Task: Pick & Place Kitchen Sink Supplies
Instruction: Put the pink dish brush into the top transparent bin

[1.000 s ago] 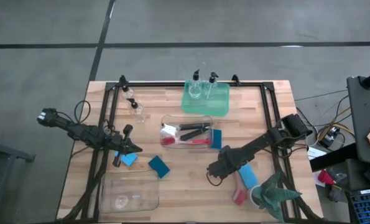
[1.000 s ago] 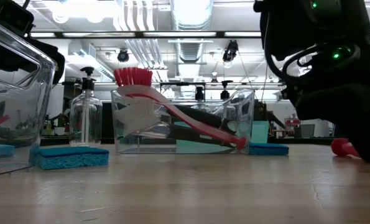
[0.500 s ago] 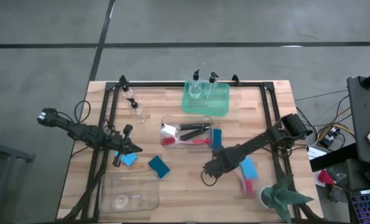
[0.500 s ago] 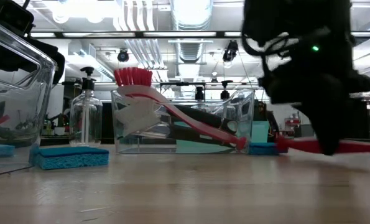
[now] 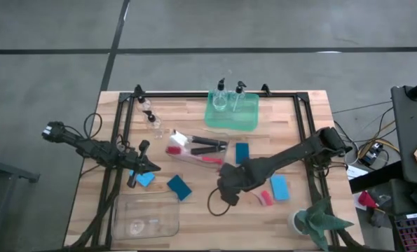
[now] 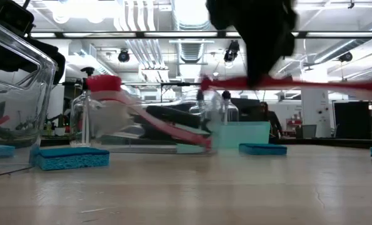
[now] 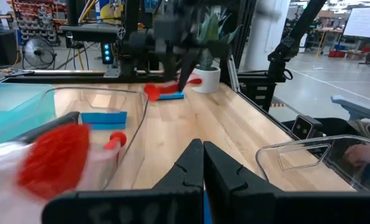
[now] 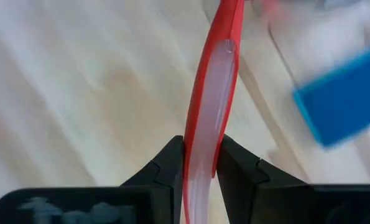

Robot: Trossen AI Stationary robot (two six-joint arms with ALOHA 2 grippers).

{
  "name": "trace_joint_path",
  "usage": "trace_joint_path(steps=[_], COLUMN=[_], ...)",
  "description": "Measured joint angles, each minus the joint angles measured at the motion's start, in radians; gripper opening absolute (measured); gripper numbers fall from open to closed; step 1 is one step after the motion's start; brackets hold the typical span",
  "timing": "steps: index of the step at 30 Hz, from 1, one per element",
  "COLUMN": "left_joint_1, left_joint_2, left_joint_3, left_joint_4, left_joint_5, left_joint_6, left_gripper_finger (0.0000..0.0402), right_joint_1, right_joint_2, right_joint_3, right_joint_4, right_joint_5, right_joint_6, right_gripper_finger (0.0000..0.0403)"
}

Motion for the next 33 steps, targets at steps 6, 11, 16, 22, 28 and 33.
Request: trace_joint_path(steps=[6, 11, 16, 22, 28, 33], left_joint_1=[0.0, 0.0, 0.0, 0.0, 0.0, 0.0], left_joint_2=[0.0, 0.0, 0.0, 0.0, 0.0, 0.0], left_joint_3=[0.0, 0.0, 0.0, 0.0, 0.0, 0.0], left_joint_4=[0.0, 0.0, 0.0, 0.0, 0.0, 0.0], left_joint_5=[0.0, 0.0, 0.0, 0.0, 0.0, 0.0], left_joint_6=[0.0, 0.0, 0.0, 0.0, 0.0, 0.0], left_gripper_finger=[0.0003, 0.0003, 0.0003, 0.0003, 0.0003, 0.0003], right_joint_1=[-0.008, -0.039, -0.076, -0.186, -0.272, -0.322], right_joint_2=[-0.001, -0.002, -0.004, -0.003, -0.002, -0.002], right_joint_3=[0.185, 0.32, 0.38, 0.355, 0.224, 0.115], right_joint_4=[-0.006, 0.068, 0.298, 0.523, 0.595, 0.666], right_joint_5=[0.034, 0.253, 0.466, 0.318, 0.285, 0.155], right_joint_6=[-0.195, -0.478, -0.805, -0.891, -0.833, -0.759], right_gripper_finger=[0.0072, 0.0072, 0.0072, 0.0071, 0.0072, 0.007])
